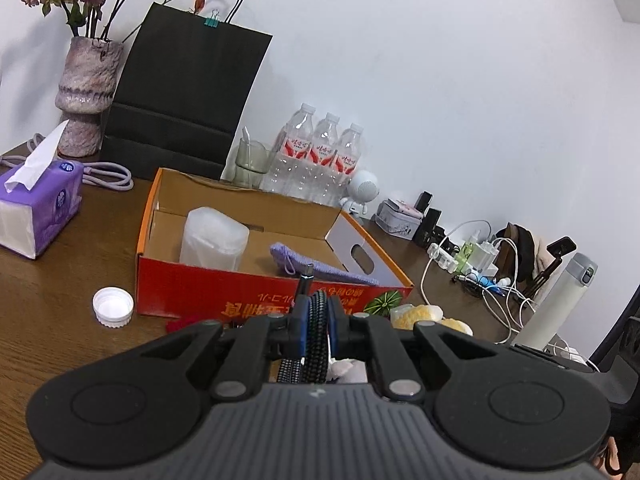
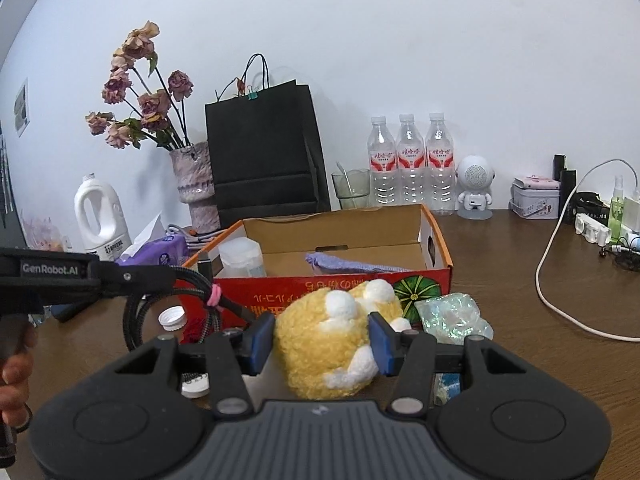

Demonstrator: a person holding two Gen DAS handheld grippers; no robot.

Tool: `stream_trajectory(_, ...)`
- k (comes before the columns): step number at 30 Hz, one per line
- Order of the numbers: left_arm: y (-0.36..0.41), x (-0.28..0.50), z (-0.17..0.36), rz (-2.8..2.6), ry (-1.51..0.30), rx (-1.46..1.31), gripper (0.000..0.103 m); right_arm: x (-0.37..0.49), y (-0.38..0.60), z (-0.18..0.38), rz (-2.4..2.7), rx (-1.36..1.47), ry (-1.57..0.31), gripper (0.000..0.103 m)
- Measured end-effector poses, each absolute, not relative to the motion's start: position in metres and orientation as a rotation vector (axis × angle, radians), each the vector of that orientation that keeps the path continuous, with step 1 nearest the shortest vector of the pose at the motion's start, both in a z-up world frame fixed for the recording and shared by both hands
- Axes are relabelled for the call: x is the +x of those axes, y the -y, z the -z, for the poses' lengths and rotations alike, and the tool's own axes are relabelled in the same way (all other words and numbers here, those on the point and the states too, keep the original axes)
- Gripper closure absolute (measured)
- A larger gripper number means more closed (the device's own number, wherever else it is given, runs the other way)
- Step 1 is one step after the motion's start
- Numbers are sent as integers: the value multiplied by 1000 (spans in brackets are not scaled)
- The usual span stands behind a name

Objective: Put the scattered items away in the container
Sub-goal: 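Lift both items over the box and open both tools to release them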

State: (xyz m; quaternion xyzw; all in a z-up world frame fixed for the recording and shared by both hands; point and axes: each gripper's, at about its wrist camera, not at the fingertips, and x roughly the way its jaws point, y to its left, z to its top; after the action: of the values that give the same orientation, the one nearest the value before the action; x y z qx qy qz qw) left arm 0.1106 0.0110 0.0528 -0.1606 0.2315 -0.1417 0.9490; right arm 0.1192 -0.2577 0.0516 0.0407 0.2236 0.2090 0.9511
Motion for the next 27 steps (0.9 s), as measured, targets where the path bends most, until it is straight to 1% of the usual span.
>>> stream_trajectory(10, -10, 110, -54, 299, -465, -326, 93, 118, 257, -54, -434, 91, -449, 54)
stream_trajectory(15, -7, 123, -88, 328, -388, -297, 93, 133, 254, -82, -435, 71, -381, 54)
stream_trajectory(18, -5, 150, -108, 324, -354, -283, 93, 160, 247, -105, -419, 49, -336, 54)
stream_trajectory(21, -4, 189, -117, 299, -353, -279, 93, 199, 237, -120, -396, 42, -324, 54)
stream_trajectory(24, 1, 228, -112, 241, -364, -269, 93, 246, 225, -118, -368, 47, -360, 54)
stream_trajectory(27, 5, 269, -97, 181, -418, -271, 93, 294, 213, -100, -342, 56, -441, 54)
